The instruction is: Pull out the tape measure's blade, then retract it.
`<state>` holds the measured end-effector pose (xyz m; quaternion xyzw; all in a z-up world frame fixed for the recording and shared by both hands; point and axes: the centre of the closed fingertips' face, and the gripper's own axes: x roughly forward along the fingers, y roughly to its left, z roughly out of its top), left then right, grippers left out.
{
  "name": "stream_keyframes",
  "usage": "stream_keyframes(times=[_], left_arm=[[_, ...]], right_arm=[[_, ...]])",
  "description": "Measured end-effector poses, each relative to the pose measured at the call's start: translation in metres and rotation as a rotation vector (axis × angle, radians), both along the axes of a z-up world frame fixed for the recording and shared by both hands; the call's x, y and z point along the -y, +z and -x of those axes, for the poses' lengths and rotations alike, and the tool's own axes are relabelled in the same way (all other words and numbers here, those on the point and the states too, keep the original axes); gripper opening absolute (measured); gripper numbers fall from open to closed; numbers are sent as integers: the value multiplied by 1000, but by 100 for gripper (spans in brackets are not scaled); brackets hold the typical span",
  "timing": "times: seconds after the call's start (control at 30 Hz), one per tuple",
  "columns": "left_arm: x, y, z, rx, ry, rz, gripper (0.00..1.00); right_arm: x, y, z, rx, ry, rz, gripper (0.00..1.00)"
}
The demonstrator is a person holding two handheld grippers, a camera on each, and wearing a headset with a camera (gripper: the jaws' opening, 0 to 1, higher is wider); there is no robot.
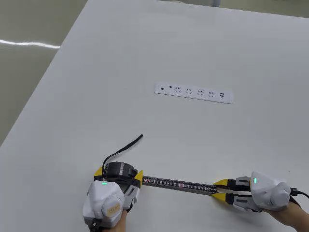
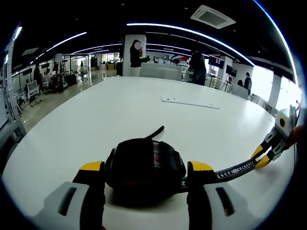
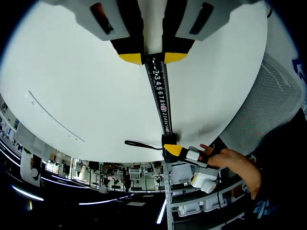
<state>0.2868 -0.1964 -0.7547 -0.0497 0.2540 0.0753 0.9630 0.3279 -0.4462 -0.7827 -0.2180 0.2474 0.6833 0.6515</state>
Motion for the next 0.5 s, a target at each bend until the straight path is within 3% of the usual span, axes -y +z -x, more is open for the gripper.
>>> stream_keyframes(times=[0.5], left_arm=[[-2, -5, 2, -12, 27, 11, 66]], right_arm=[[0, 0, 1, 5, -1, 8, 12]])
